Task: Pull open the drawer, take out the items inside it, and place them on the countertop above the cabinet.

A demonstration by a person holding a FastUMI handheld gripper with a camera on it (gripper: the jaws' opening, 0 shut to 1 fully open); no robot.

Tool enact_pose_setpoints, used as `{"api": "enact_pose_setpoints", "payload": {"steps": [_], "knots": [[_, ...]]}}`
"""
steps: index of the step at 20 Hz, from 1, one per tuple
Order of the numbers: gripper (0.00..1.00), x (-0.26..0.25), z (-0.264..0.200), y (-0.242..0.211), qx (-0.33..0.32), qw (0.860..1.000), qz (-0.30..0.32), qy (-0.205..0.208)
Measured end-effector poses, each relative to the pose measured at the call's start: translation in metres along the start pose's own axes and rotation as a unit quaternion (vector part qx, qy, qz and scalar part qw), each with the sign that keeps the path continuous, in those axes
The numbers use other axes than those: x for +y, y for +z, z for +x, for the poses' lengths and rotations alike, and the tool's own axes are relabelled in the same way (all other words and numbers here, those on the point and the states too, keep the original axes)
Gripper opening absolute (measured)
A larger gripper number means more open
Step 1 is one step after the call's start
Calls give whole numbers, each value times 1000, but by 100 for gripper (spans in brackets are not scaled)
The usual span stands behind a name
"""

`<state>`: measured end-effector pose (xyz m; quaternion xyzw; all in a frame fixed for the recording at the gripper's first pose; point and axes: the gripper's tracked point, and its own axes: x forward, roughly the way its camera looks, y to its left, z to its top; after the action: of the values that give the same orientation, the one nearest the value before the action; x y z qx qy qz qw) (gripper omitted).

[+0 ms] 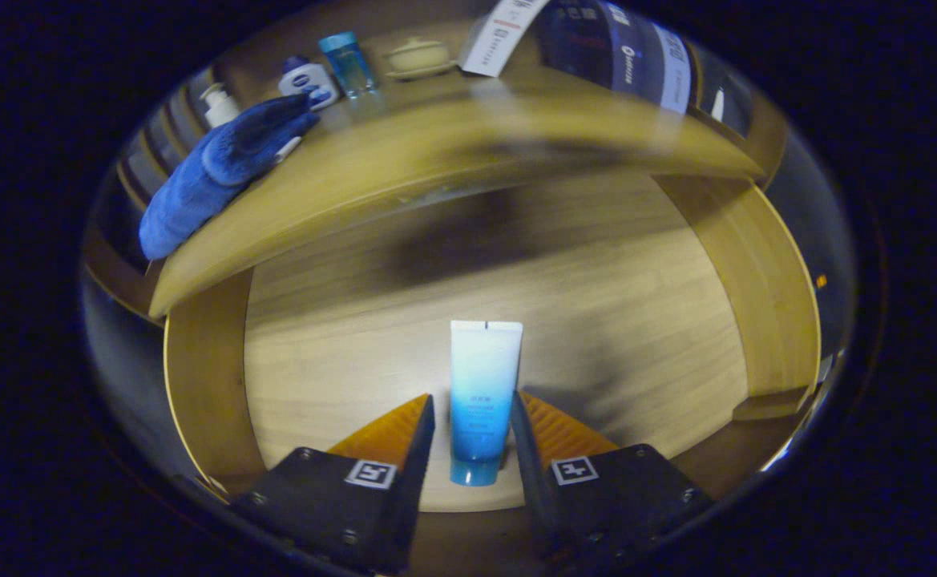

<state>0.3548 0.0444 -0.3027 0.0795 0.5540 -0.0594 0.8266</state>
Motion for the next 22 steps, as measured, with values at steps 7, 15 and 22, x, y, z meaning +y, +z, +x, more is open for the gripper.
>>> {"api": "enact_pose_setpoints", "payload": {"steps": [7,15,22], "knots": [[37,8,-13,-5,-15,1000,-1,23],[39,26,-20,-11,-20,997,-33,60],[61,8,-8,-17,20,992,-119,-21]]}}
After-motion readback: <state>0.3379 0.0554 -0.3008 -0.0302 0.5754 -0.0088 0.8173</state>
